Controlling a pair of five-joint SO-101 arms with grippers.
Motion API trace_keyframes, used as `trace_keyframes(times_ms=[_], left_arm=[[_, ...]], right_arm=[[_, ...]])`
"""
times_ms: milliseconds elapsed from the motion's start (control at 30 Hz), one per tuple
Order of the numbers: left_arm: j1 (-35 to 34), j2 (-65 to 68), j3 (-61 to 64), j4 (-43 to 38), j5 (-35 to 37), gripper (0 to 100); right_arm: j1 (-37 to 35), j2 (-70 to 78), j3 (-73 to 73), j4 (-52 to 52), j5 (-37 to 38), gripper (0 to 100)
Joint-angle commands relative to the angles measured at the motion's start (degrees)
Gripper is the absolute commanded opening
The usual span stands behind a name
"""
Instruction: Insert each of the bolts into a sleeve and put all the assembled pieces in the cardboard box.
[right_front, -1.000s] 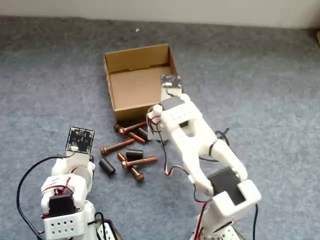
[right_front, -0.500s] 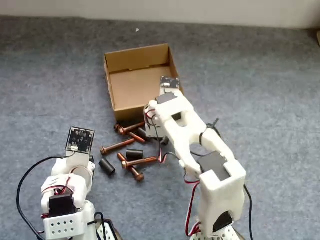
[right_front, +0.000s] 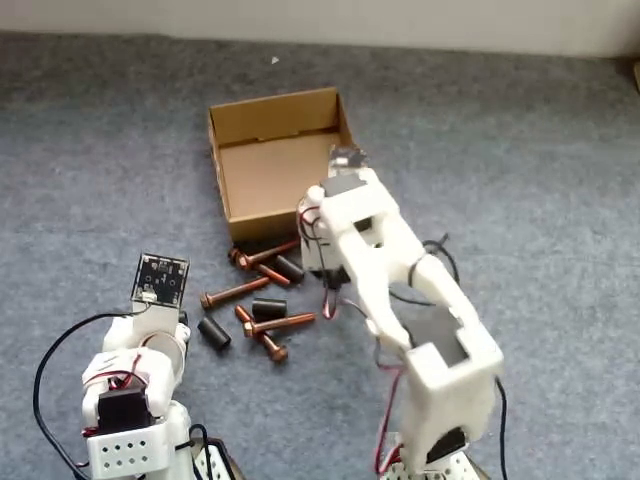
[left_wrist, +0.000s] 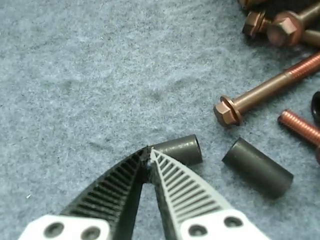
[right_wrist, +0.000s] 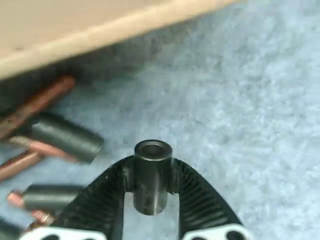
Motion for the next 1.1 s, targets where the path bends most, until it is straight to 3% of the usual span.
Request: trace_keyframes(times_ms=[0, 200, 333, 500, 600, 833, 1067], left_arm=[[-0.84, -0.40, -1.45, -0.62, -0.35, 1], [-0.75, -0.40, -7.69, -0.18, -3.16, 1], [1.19, -0.22, -15.43, 2.02, -3.43, 1], [6.29, 1.89, -23.87, 6.77, -4.31, 1], [8.13, 11.47, -28.79, 6.95, -5.89, 2], [12.88, 44.09, -45.14, 11.69, -2.37, 19], [15.87, 65.10, -53.85, 7.38, -2.37, 20]], right_arm=[[0.66, -16.84, 5.41, 1.36, 3.25, 0.6], [5.32, -34.51, 20.09, -3.74, 6.59, 0.6], [10.42, -40.13, 30.37, -11.65, 7.30, 0.6], [11.21, -44.53, 40.13, -19.56, 6.95, 0.6], [11.91, -46.20, 43.21, -23.34, 6.95, 0.6], [16.75, -46.29, 46.37, -29.85, 4.48, 0.6], [17.63, -46.29, 46.55, -30.20, 3.25, 0.6]])
